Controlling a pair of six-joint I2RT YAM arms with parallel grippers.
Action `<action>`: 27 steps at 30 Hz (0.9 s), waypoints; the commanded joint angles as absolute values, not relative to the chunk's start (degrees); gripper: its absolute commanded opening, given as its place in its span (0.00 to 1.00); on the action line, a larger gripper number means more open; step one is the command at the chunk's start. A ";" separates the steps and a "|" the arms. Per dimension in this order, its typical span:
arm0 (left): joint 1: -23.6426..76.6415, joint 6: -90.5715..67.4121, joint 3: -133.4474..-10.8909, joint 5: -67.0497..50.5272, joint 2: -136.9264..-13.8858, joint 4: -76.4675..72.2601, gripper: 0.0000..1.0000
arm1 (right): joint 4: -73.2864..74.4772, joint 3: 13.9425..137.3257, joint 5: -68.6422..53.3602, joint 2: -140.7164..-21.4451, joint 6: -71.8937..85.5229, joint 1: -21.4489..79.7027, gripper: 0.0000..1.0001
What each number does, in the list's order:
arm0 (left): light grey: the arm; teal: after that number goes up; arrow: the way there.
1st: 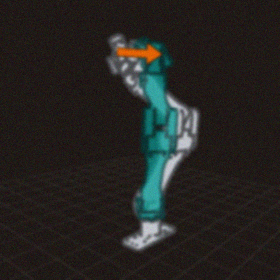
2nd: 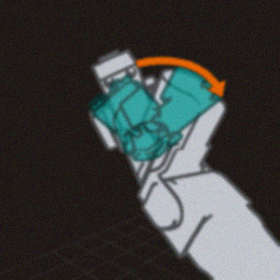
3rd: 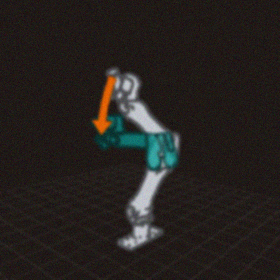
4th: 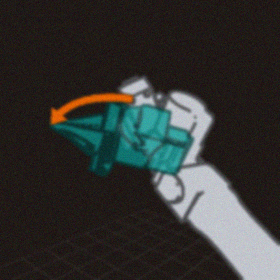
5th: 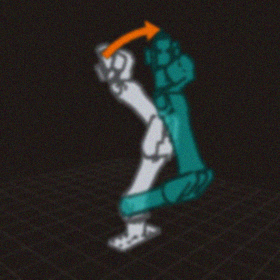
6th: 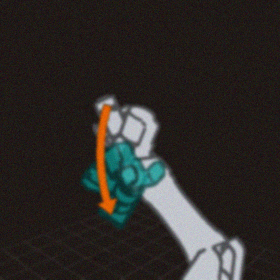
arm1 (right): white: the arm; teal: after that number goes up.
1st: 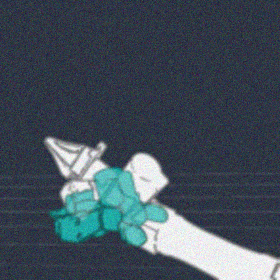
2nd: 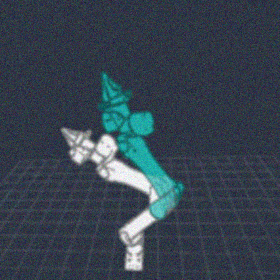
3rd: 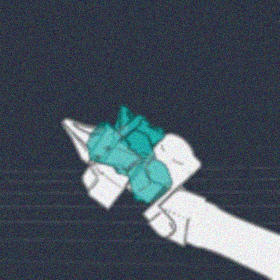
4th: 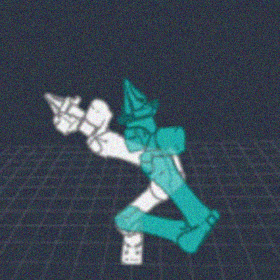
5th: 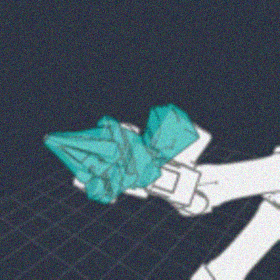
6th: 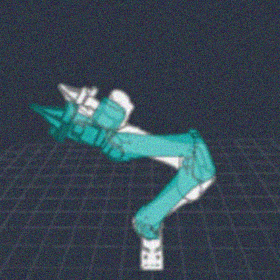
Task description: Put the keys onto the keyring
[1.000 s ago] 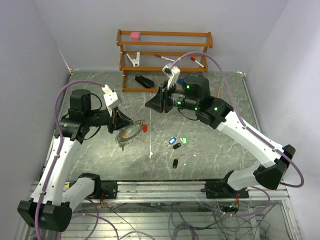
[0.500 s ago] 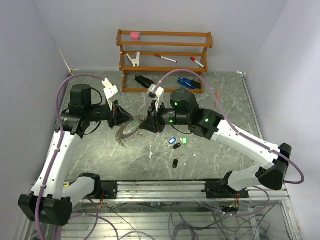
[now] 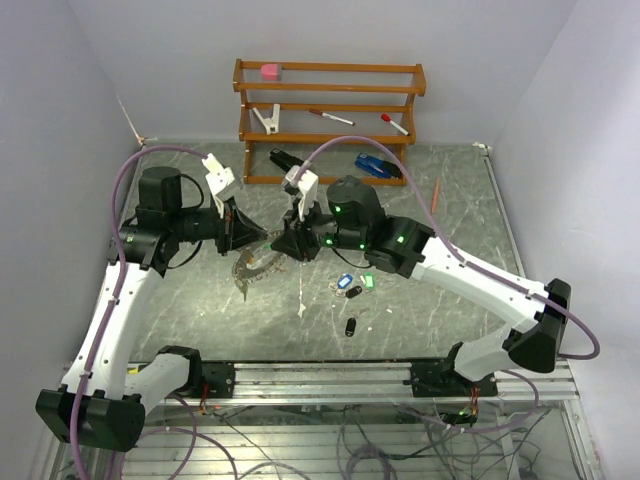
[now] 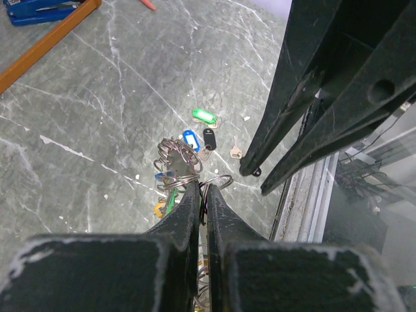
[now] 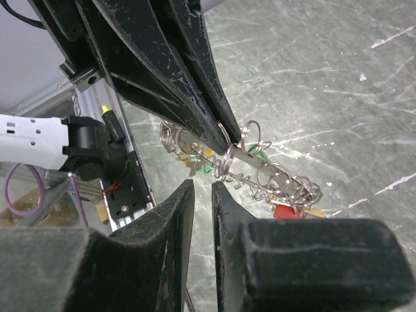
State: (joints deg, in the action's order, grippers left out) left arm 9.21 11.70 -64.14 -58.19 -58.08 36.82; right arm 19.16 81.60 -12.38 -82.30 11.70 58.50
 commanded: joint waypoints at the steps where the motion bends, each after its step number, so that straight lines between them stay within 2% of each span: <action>1: 9.05 10.77 -66.70 -59.24 -57.44 34.63 0.07 | 19.21 84.71 -9.38 -83.79 9.95 60.18 0.17; 4: 9.05 10.68 -66.79 -59.28 -57.44 34.63 0.07 | 19.49 85.32 -8.56 -84.44 9.71 60.95 0.17; 20: 9.05 9.76 -69.17 -62.04 -55.95 37.05 0.07 | 18.86 86.09 -7.18 -85.70 8.22 61.05 0.01; 27: 9.05 9.69 -69.17 -62.30 -55.86 37.44 0.07 | 17.74 85.70 -4.44 -84.46 8.20 60.99 0.04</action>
State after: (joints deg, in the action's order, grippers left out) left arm 9.21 10.46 -66.92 -59.16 -56.84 37.60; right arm 19.55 84.25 -7.46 -85.52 8.97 60.88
